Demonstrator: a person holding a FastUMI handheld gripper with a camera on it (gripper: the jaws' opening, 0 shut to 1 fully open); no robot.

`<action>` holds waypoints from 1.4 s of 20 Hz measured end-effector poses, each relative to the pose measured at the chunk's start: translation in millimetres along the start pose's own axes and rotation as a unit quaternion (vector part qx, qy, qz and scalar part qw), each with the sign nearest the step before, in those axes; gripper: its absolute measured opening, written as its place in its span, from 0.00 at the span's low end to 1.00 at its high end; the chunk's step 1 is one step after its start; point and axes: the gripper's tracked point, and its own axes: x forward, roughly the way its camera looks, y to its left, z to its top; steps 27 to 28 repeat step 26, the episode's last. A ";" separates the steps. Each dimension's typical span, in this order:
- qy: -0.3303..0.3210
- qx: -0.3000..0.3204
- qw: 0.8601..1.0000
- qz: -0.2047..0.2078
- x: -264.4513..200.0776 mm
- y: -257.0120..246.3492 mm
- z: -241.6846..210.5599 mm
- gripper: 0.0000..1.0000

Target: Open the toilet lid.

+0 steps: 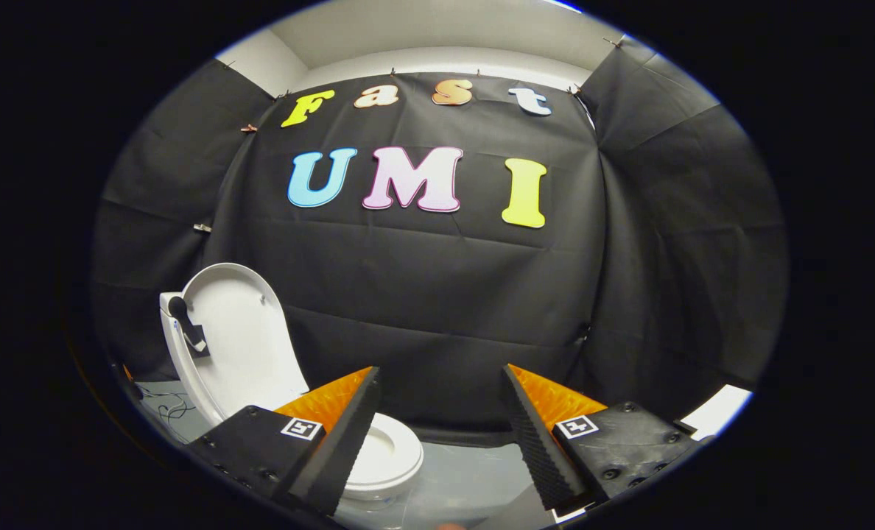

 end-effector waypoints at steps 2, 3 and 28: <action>-0.006 0.000 1.000 0.000 -1.2 -0.7 3.0 0.99; -0.007 0.001 1.000 0.002 -2.2 0.4 3.9 0.99; -0.008 0.005 1.000 0.000 -2.0 -0.8 3.2 0.99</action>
